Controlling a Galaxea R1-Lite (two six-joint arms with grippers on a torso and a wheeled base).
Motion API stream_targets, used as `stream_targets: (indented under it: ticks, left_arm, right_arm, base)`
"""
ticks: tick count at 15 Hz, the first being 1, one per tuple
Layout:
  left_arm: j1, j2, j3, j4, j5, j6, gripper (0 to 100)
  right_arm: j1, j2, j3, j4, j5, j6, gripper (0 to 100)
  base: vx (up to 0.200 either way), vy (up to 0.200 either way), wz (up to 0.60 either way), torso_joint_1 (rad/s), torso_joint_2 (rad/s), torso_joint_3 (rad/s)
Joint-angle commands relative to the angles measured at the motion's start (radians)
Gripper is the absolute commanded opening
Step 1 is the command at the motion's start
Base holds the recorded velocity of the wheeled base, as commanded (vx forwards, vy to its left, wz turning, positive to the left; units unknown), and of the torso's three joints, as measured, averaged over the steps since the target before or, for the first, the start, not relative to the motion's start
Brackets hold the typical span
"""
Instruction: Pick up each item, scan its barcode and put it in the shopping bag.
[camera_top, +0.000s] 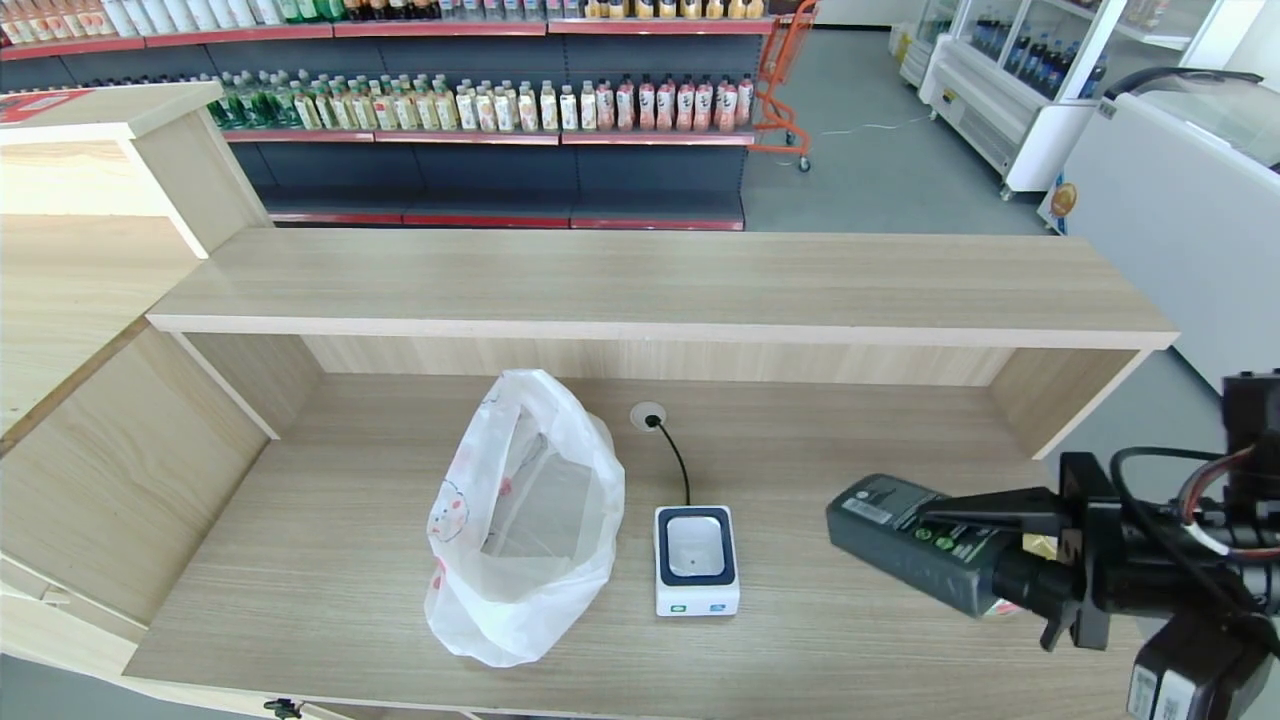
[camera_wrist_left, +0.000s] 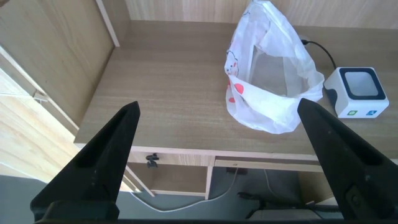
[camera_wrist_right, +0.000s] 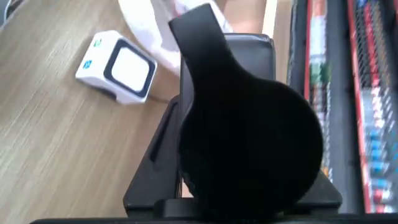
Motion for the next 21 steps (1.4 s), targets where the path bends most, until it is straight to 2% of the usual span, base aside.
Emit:
stream_targets:
  ticks: [1,4,5,6,8,10,12,17,21]
  left_arm:
    - [0.000,0.000,0.000,0.000,0.000,0.000,100]
    - [0.000,0.000,0.000,0.000,0.000,0.000,100]
    - [0.000,0.000,0.000,0.000,0.000,0.000,100]
    - [0.000,0.000,0.000,0.000,0.000,0.000,100]
    - [0.000,0.000,0.000,0.000,0.000,0.000,100]
    - [0.000,0.000,0.000,0.000,0.000,0.000,100]
    - [0.000,0.000,0.000,0.000,0.000,0.000,100]
    - [0.000,0.000,0.000,0.000,0.000,0.000,100]
    - [0.000,0.000,0.000,0.000,0.000,0.000,100]
  right_arm:
    - [-0.119,-0.116,0.034,0.014,-0.068,0.271,0]
    - [-0.153,-0.073,0.025,0.014,-0.074,0.687,0]
    - [-0.153,-0.073,0.030,0.016,-0.074,0.960,0]
    - [-0.150,-0.061,0.031,0.016,-0.074,1.153,0]
    - [-0.147,-0.006,0.031,0.016,-0.074,1.477,0]
    - [-0.106,0.058,0.025,0.011,-0.076,1.735,0]
    - [-0.063,0.172,0.016,0.005,-0.108,1.870,0]
    - [0.045,0.385,-0.087,0.003,-0.171,1.977,0]
    - [0.195,0.531,-0.211,-0.133,-0.353,2.166,0]
  base:
    - [0.000,0.000,0.00,0.000,0.00,0.000]
    - [0.000,0.000,0.00,0.000,0.00,0.000]
    - [0.000,0.000,0.00,0.000,0.00,0.000]
    - [0.000,0.000,0.00,0.000,0.00,0.000]
    - [0.000,0.000,0.00,0.000,0.00,0.000]
    - [0.000,0.000,0.00,0.000,0.00,0.000]
    - [0.000,0.000,0.00,0.000,0.00,0.000]
    - [0.000,0.000,0.00,0.000,0.00,0.000]
    - [0.000,0.000,0.00,0.000,0.00,0.000]
